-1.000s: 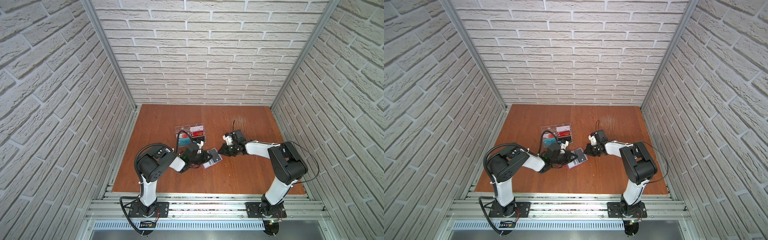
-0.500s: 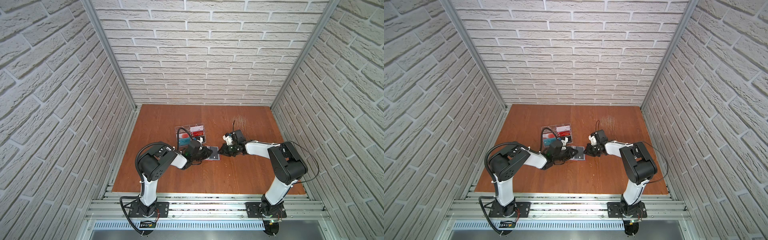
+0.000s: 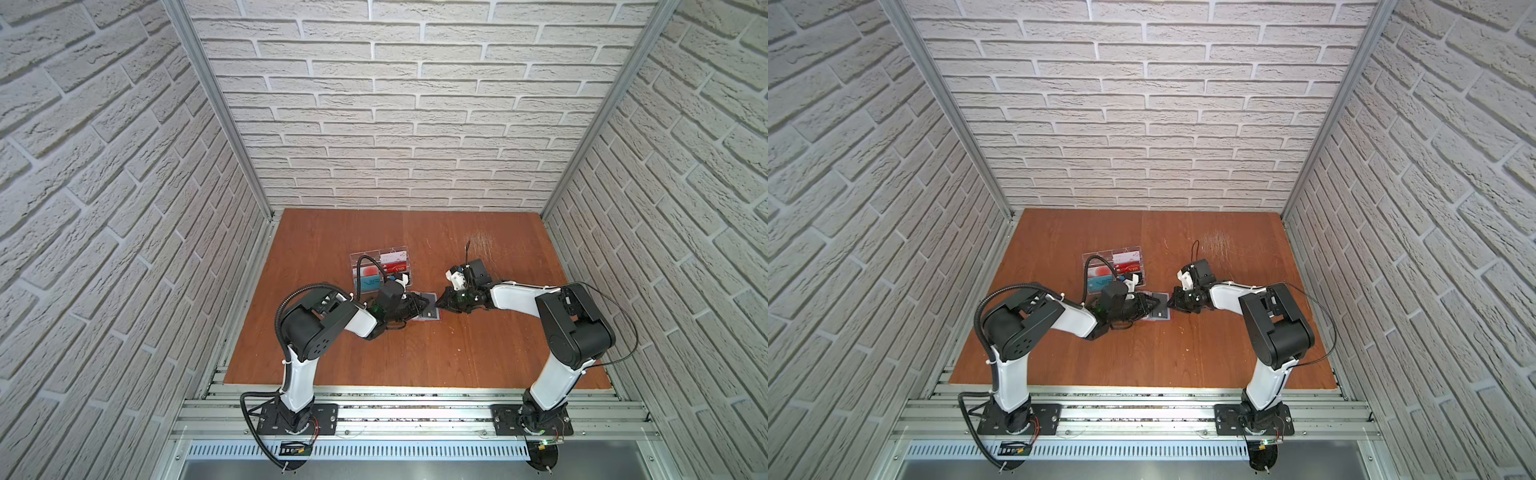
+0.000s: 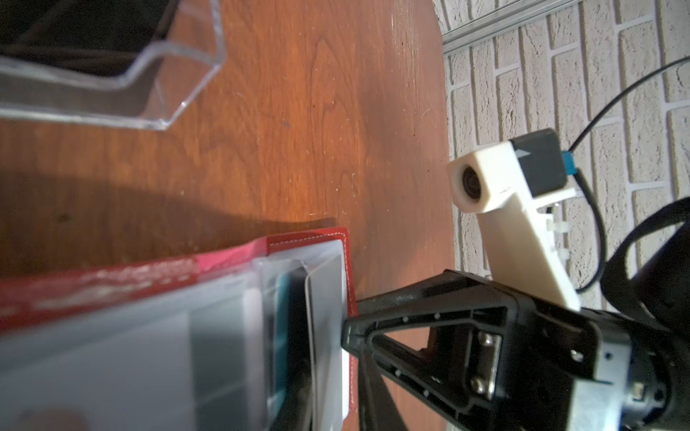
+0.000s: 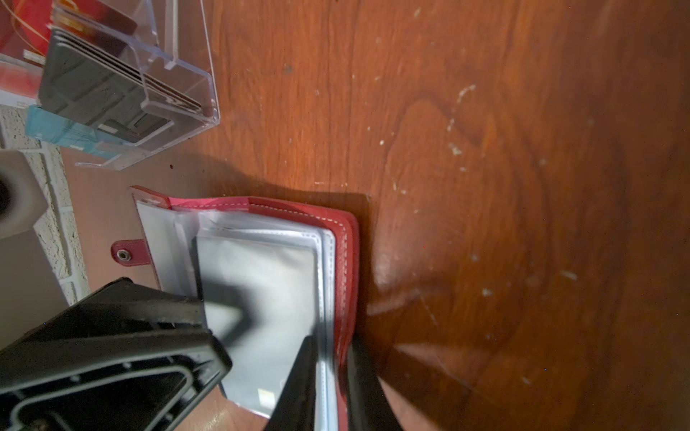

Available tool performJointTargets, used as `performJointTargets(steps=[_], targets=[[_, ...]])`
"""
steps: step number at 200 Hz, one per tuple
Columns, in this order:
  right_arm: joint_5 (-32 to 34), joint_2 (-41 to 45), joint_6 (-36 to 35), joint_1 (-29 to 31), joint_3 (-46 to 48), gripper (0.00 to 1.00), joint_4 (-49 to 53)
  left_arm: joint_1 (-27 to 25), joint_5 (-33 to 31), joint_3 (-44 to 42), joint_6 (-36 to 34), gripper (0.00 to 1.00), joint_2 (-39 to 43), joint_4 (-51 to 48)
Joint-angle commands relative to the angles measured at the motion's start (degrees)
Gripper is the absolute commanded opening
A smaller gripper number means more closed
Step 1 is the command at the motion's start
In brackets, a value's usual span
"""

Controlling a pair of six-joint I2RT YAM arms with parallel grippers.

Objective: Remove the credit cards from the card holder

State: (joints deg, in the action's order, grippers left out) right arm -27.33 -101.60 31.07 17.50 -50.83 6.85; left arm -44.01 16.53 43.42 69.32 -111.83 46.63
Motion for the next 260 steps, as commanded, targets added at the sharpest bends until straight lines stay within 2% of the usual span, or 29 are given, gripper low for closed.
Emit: performJointTargets(steps=[1, 108, 260], targets=[[-1.9, -0.8, -0.5, 1.2, 0.1, 0.17, 0.9, -0.3, 1.5, -1.1, 1.1, 0.22, -0.5, 6.4], [-1.4, -1.5, -0.7, 1.1, -0.3, 0.2, 1.6, 2.0, 2.6, -5.1, 3.8, 0.22, -0.3, 14.4], [0.2, -2.1, -1.4, 1.2, -1.0, 0.2, 3.0, 4.7, 3.3, -9.1, 3.7, 0.22, 3.2, 16.0]])
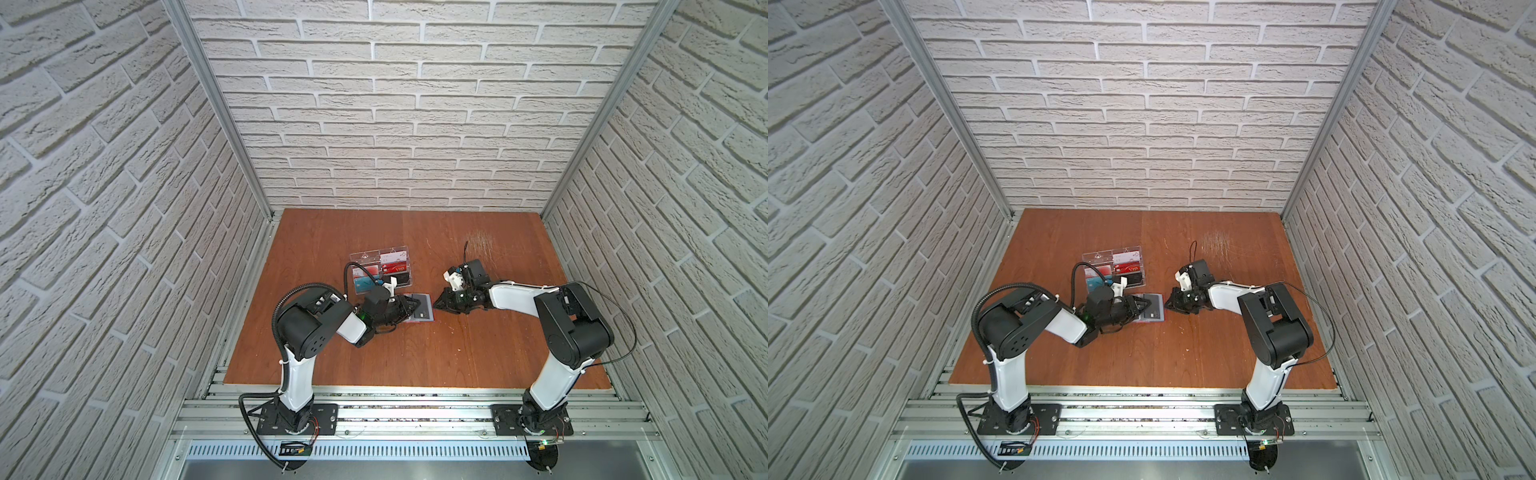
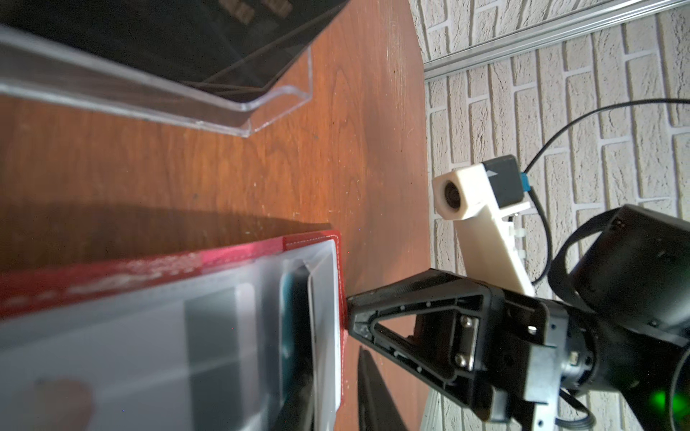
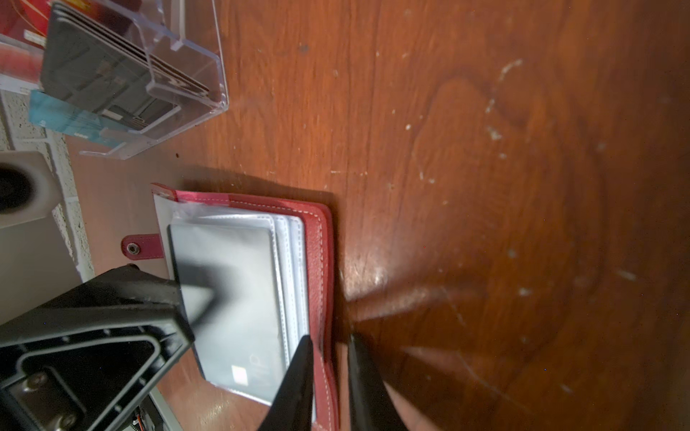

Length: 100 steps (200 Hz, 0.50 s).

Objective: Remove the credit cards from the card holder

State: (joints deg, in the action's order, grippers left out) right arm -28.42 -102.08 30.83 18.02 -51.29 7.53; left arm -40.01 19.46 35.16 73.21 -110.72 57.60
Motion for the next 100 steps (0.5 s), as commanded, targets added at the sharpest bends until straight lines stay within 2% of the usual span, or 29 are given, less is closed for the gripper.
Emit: performJointTargets(steps=[1, 60, 100], targets=[[1.3, -1.5, -1.2, 0.7, -0.5, 0.2, 2.3, 0.7, 0.4, -0.9, -0.2, 0.22, 2.1, 5.1], [3.8, 3.7, -2.7, 3.2, 0.8, 0.21, 0.3, 0.1, 0.0, -0.6, -0.1, 0.22, 1.6, 4.7], [8.5, 3.9, -3.9, 4.7, -0.3, 0.22, 2.8, -0.3, -0.3, -0.6, -0.1, 0.22, 1.3, 4.7]])
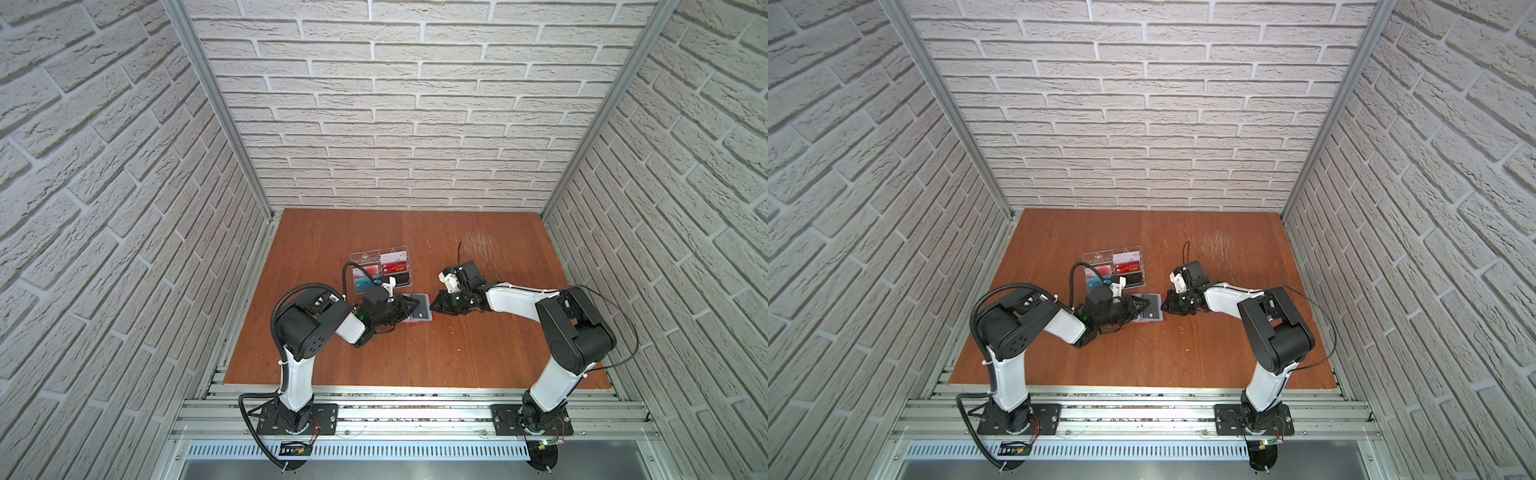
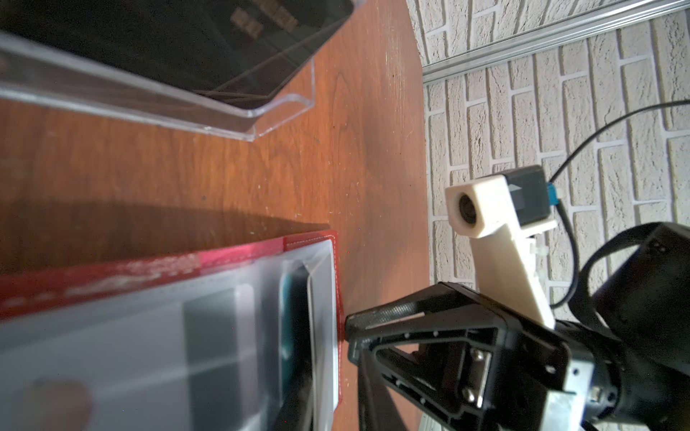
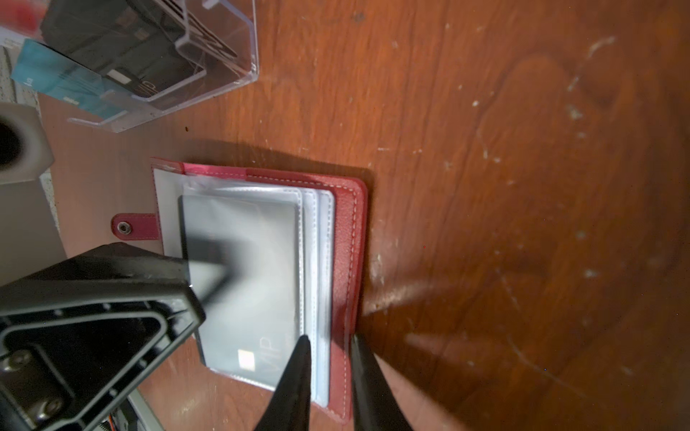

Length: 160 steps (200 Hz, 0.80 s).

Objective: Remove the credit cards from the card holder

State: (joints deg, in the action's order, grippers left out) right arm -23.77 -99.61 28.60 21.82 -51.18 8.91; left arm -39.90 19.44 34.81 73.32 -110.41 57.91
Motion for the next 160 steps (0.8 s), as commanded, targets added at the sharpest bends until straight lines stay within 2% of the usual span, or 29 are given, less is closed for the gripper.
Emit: performJointTargets(steps=[1, 105, 160], targets=[[4.0, 1.4, -1.7, 1.0, -0.5, 0.22, 1.6, -0.4, -0.3, -0.2, -0.2, 0.22, 1.0, 4.4], [22.9, -5.1, -5.2, 7.7, -9.2, 0.18, 15.1, -0.5, -0.2, -0.5, 0.0, 0.22, 1.5, 4.4], [28.6, -8.8, -5.8, 9.3, -12.7, 0.16, 19.9, -0.3, -0.2, -1.1, 0.6, 0.21, 1.7, 5.6]])
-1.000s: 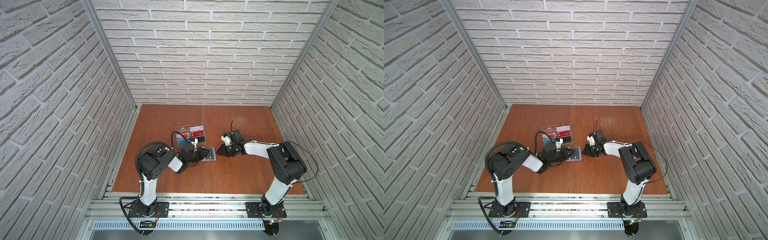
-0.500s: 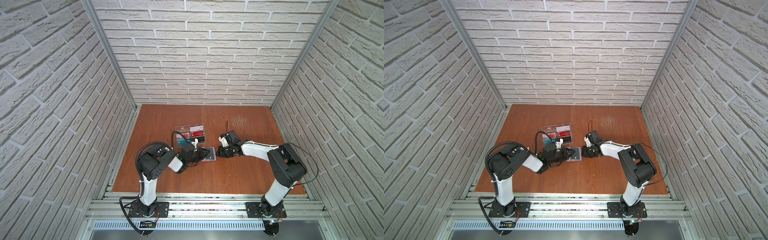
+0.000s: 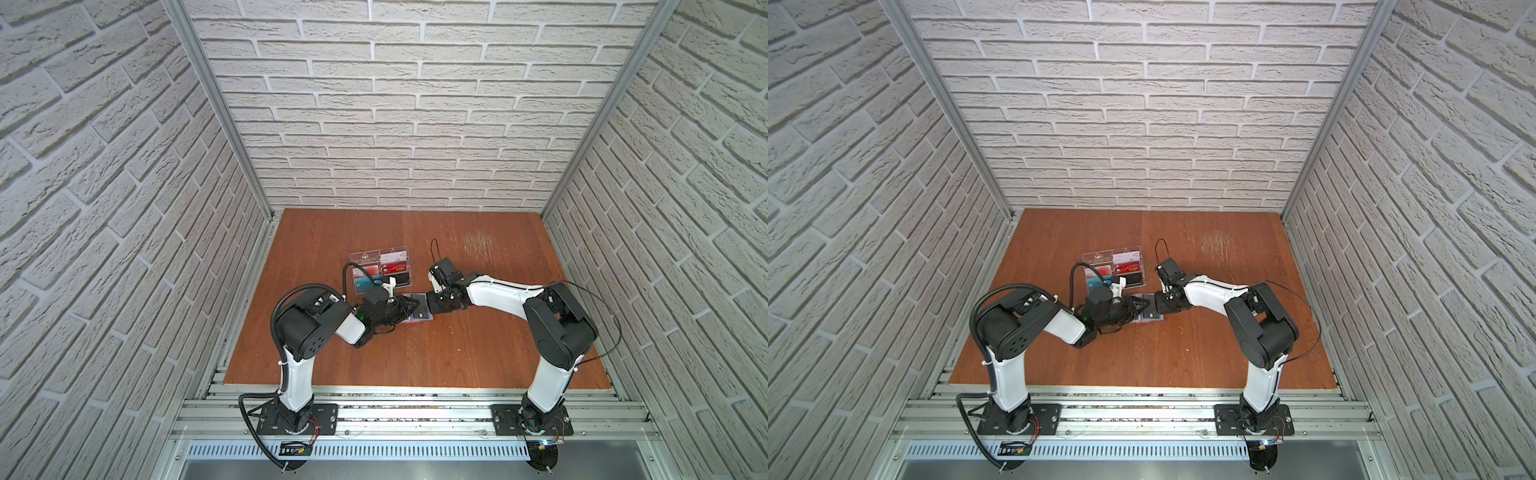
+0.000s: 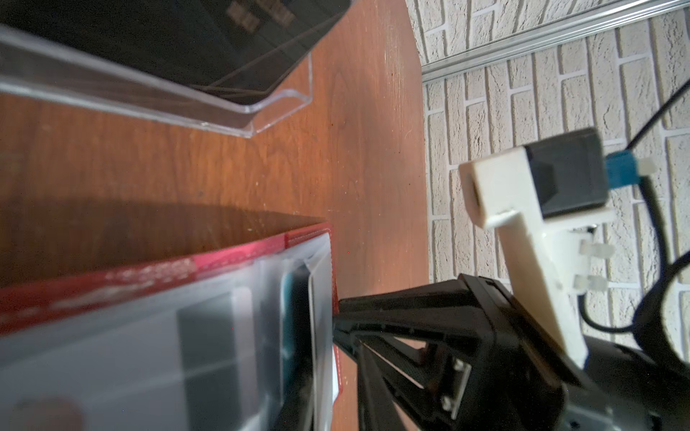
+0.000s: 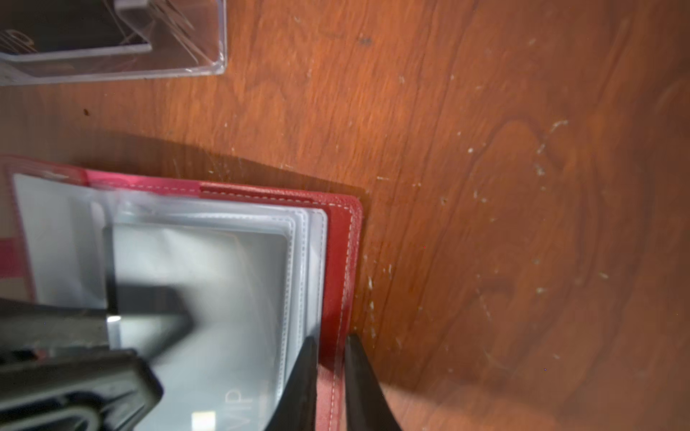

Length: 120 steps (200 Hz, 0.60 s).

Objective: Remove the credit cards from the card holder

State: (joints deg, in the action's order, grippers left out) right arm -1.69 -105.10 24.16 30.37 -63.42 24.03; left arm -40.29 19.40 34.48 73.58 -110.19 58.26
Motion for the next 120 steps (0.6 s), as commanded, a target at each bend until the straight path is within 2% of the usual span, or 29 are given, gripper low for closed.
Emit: performJointTargets(steps=[1, 120], targets=[[6.5, -3.4, -1.3, 0.8, -0.6, 0.16, 4.8, 0.1, -0.1, -0.7, 0.4, 0.21, 1.4, 5.3], [5.3, -5.8, -1.4, 0.9, -2.2, 0.15, 5.9, 2.4, 0.3, -3.4, 0.5, 0.2, 3.0, 6.9]])
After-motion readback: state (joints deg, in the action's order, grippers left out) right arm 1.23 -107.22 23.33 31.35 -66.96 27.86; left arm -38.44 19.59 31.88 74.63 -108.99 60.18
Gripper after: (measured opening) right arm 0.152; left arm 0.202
